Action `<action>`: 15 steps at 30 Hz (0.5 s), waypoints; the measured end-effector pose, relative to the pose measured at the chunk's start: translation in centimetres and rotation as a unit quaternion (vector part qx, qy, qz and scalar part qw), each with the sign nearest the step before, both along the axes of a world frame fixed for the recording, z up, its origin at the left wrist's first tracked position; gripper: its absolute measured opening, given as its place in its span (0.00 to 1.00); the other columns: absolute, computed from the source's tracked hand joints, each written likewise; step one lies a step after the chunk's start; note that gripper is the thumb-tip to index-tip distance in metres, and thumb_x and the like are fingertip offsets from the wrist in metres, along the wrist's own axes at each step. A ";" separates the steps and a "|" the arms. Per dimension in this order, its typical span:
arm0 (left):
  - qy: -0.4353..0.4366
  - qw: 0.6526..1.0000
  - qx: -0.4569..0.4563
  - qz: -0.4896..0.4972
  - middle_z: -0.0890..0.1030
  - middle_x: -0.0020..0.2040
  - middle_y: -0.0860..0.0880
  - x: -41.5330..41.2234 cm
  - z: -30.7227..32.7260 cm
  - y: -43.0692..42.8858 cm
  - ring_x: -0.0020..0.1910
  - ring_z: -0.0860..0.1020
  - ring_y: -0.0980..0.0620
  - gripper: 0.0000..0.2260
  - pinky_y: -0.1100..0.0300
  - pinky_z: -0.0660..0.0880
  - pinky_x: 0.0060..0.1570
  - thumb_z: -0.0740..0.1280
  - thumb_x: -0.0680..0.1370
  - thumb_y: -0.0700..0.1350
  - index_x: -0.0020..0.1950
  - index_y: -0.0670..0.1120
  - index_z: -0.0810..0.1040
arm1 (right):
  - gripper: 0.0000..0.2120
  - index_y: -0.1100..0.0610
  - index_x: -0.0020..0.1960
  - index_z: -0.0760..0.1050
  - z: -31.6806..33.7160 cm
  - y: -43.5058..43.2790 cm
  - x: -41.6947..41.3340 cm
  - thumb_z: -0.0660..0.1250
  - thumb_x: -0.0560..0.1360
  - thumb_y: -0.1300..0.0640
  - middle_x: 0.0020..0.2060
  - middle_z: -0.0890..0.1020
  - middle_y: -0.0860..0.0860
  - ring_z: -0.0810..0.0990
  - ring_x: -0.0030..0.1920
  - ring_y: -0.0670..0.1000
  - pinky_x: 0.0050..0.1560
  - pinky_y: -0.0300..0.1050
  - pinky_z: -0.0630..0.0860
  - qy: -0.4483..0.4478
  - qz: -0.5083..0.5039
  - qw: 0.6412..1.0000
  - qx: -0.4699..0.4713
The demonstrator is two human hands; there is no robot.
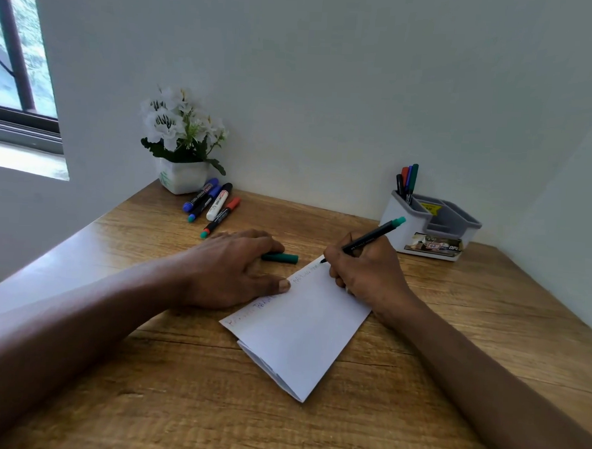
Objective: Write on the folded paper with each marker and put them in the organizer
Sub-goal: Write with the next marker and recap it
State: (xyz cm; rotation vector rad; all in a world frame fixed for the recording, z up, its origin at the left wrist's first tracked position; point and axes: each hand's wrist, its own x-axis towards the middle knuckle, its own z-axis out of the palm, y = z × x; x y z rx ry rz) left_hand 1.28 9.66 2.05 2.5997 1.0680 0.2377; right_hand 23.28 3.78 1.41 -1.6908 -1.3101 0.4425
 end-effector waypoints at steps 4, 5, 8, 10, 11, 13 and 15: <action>-0.002 1.000 -0.003 0.002 0.62 0.79 0.56 0.1 0.0 0.0 0.76 0.62 0.54 0.31 0.53 0.60 0.73 0.63 0.78 0.65 0.79 0.58 0.62 | 0.09 0.58 0.39 0.79 0.2 0.1 0.0 0.73 0.75 0.55 0.25 0.83 0.48 0.79 0.24 0.44 0.27 0.37 0.75 -0.018 -0.004 1.000 -0.004; -0.002 1.000 -0.003 0.002 0.62 0.79 0.56 0.1 0.0 0.0 0.76 0.62 0.54 0.31 0.53 0.60 0.73 0.63 0.78 0.65 0.79 0.58 0.62 | 0.08 0.58 0.39 0.79 0.2 0.1 0.0 0.73 0.75 0.56 0.25 0.83 0.48 0.79 0.24 0.44 0.26 0.37 0.75 -0.016 -0.004 1.000 -0.004; -0.002 1.000 -0.002 0.003 0.62 0.79 0.56 0.1 0.1 0.0 0.76 0.62 0.54 0.30 0.53 0.61 0.73 0.63 0.78 0.65 0.79 0.58 0.62 | 0.07 0.58 0.40 0.80 0.1 0.0 -0.1 0.73 0.75 0.56 0.26 0.83 0.48 0.80 0.24 0.44 0.26 0.37 0.75 -0.016 -0.004 1.000 -0.003; -0.002 1.000 -0.001 0.002 0.62 0.79 0.56 0.1 0.1 -0.1 0.76 0.62 0.54 0.30 0.52 0.61 0.74 0.63 0.78 0.65 0.79 0.58 0.62 | 0.08 0.58 0.39 0.80 0.1 0.1 -0.1 0.73 0.74 0.56 0.25 0.83 0.48 0.79 0.24 0.44 0.26 0.37 0.75 -0.018 -0.013 1.000 0.003; -0.002 1.000 -0.001 0.002 0.62 0.80 0.56 0.1 0.1 -0.1 0.77 0.61 0.54 0.30 0.51 0.61 0.74 0.63 0.78 0.65 0.79 0.58 0.62 | 0.08 0.58 0.39 0.80 0.1 0.1 0.0 0.74 0.74 0.56 0.25 0.83 0.48 0.79 0.24 0.44 0.26 0.36 0.75 -0.016 -0.016 1.000 0.005; 0.001 1.000 0.000 0.001 0.61 0.80 0.56 0.1 0.1 0.0 0.77 0.61 0.54 0.30 0.50 0.60 0.76 0.63 0.78 0.65 0.79 0.58 0.62 | 0.07 0.58 0.39 0.80 -0.1 0.2 0.0 0.73 0.74 0.57 0.26 0.83 0.49 0.80 0.24 0.45 0.26 0.37 0.75 -0.008 -0.018 1.000 0.003; -0.001 1.000 0.004 0.000 0.62 0.79 0.56 0.0 0.0 0.0 0.77 0.62 0.55 0.30 0.50 0.61 0.75 0.63 0.78 0.65 0.79 0.58 0.62 | 0.08 0.58 0.38 0.81 -0.2 0.2 0.1 0.72 0.75 0.57 0.27 0.84 0.49 0.80 0.25 0.45 0.27 0.38 0.77 0.013 -0.020 1.000 0.000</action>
